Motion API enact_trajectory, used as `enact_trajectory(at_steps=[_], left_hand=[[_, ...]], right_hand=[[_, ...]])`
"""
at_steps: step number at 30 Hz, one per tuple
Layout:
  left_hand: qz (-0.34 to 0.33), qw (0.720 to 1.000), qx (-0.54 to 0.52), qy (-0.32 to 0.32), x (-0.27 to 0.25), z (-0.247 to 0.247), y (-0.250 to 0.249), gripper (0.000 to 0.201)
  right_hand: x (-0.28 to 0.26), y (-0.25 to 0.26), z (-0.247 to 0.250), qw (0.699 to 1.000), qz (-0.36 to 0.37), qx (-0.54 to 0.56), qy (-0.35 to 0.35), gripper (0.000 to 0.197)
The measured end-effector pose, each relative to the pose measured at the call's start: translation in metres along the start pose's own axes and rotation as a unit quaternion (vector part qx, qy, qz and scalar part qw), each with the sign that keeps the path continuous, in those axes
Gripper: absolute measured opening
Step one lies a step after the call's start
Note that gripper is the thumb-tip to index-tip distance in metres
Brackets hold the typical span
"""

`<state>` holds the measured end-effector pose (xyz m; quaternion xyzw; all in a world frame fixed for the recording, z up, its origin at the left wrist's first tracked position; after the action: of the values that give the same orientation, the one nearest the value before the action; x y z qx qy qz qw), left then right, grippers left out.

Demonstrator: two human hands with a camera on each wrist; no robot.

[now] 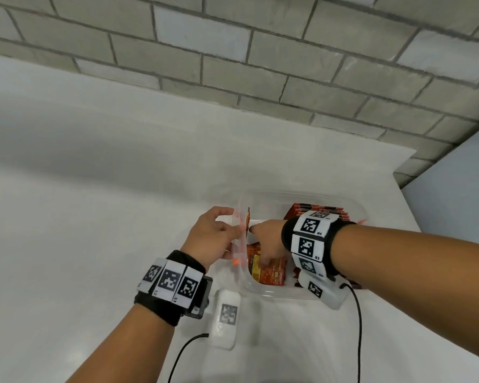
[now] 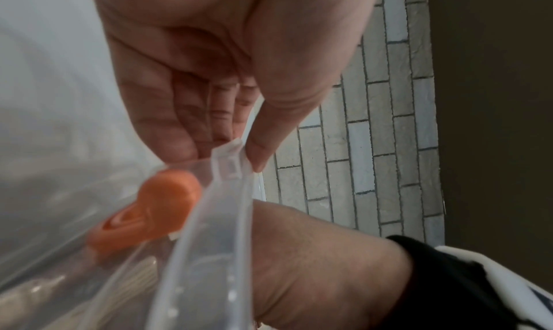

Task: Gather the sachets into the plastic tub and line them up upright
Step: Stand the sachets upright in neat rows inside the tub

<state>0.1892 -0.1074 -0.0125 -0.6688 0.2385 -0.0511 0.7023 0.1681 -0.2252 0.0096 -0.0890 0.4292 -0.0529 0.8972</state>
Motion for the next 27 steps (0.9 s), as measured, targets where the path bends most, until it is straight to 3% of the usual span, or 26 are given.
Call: enact_trajectory(at_steps=[11, 17, 20, 23, 27], left_hand=[[-0.005, 1.0, -0.002, 0.002, 0.005, 0.002, 0.007, 0.036], [-0.005, 1.0, -0.003, -0.006, 0.003, 0.005, 0.007, 0.039], [-0.027, 0.998, 0.024, -0.054, -0.003, 0.013, -0.003, 0.038], [-0.072, 0.993, 0.008, -0.097, -0.009, 0.023, -0.024, 0.031], [-0.125, 0.989, -0.063, -0.048, -0.023, 0.007, -0.062, 0.033]], right_hand=[[-0.002, 0.004, -0.012, 0.998, 0.024, -0.027, 0.055, 0.048], [-0.011, 0.001, -0.007, 0.998, 0.048, -0.045, 0.014, 0.04], [-0.026, -0.017, 0.01, 0.996, 0.071, 0.043, -0.022, 0.036], [-0.048, -0.042, 0.03, 0.975, 0.104, 0.183, -0.072, 0.031], [-0.082, -0.073, 0.046, 0.92, 0.141, 0.343, -0.127, 0.015]])
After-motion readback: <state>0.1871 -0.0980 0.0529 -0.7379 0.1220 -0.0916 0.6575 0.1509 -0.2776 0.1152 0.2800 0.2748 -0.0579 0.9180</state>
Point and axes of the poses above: each hand's wrist, its own x-axis towards the middle knuckle, its own z-axis out of the back of the hand, y = z × x, the point moved 5 cm from there along x, towards the middle knuckle, and after that the axes turned 9 degrees about -z, right-handed, at the moved point
